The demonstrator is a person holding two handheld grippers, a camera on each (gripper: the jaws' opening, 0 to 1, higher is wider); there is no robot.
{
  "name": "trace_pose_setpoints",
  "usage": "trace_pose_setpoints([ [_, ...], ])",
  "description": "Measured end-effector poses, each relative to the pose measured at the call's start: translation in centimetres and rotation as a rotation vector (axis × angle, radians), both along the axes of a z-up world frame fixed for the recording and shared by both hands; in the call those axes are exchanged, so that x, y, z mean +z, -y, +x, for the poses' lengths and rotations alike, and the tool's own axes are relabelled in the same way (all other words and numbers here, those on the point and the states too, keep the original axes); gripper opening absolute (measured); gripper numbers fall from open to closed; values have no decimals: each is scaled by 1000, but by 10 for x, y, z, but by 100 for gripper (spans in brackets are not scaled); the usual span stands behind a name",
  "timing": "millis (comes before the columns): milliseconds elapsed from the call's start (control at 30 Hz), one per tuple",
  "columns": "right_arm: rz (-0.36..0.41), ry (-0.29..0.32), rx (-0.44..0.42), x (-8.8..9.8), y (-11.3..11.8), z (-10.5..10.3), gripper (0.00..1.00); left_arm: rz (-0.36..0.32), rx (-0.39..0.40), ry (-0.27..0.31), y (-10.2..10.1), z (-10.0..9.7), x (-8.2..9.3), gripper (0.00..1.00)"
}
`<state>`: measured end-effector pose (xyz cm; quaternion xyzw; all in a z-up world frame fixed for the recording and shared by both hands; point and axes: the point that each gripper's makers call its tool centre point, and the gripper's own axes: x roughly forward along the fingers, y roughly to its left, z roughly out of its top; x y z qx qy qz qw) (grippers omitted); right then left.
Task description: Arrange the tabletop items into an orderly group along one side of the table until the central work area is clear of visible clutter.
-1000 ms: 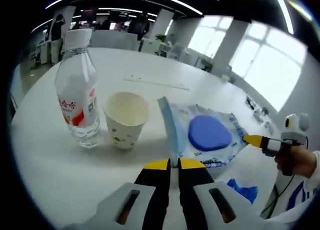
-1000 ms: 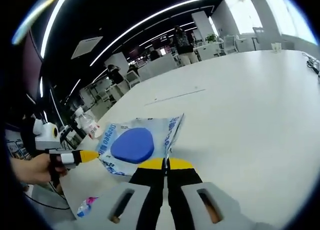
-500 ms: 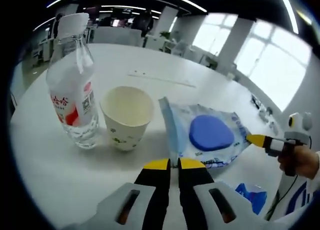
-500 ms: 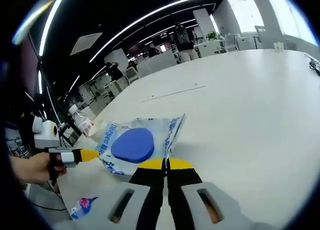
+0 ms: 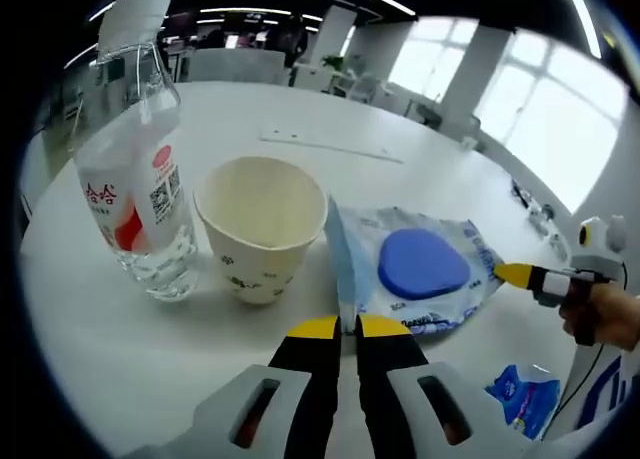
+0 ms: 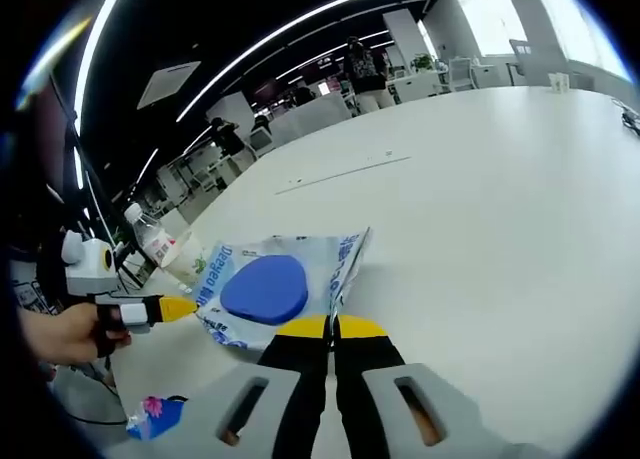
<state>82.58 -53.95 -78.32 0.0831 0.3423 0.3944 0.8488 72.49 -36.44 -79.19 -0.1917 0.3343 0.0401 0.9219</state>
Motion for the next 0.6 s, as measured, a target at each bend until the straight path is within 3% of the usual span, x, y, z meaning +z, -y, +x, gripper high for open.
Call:
trace_pose_setpoints([
  [600,1,-14,16,-10,-4,4,0,16,21,-24,-6,2,-15,1],
])
